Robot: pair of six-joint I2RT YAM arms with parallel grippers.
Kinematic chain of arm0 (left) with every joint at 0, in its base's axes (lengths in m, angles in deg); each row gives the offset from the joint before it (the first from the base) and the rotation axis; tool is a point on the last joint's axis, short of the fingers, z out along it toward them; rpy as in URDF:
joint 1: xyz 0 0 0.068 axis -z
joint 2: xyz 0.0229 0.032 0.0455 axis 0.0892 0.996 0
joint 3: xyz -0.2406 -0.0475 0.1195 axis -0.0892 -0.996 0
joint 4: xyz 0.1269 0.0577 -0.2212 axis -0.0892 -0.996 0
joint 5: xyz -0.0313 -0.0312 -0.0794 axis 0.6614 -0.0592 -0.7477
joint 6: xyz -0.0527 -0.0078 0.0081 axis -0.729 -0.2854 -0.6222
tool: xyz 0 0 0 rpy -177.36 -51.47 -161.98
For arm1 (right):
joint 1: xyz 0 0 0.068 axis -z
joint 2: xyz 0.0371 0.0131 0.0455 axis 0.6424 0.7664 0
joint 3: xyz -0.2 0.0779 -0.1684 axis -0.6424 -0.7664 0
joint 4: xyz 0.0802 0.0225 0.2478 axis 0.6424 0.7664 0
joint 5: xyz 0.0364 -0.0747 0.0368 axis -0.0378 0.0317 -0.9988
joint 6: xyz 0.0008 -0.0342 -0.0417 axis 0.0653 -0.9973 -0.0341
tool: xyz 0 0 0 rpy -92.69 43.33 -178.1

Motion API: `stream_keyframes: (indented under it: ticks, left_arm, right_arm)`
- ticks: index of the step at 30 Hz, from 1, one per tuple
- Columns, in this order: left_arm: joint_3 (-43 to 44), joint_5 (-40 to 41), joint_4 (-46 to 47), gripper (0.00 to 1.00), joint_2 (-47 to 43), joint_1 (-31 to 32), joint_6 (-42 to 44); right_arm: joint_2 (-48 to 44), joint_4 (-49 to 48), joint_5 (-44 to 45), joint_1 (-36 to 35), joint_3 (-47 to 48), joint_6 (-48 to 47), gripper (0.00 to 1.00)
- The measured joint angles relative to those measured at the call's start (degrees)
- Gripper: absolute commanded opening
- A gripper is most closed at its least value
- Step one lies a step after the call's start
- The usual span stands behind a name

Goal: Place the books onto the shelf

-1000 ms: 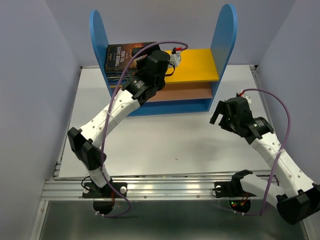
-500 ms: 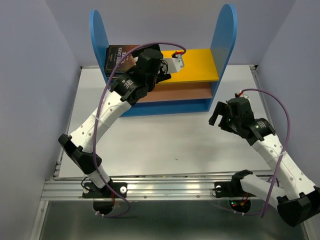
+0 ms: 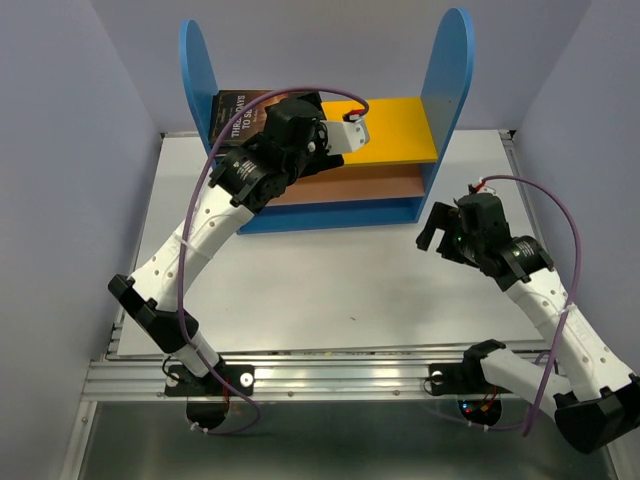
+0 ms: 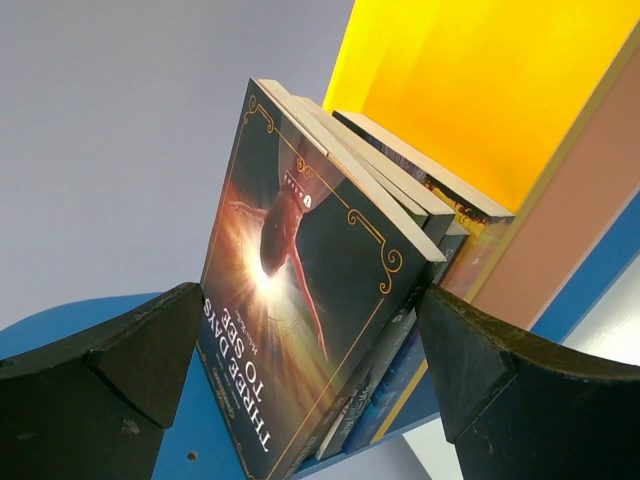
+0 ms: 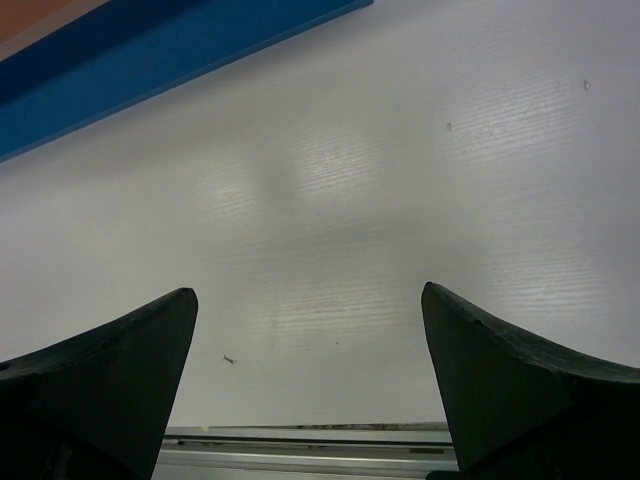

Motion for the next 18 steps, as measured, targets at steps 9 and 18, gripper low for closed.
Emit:
stream_keyframes:
  ticks: [9,18]
  left_arm:
    - [0.9,-3.3,-0.7,0.99,0.0,0.0,-1.9]
    - [2.8,-12.7,1.1,0.99,-3.2,0.0,-5.9]
  right_arm:
    - [-0.2,0.0,-2.2,0.0,0.0,-2.2,1.0]
    - [-1.1,0.0,-4.5,0.0,0.0,-4.4,1.0]
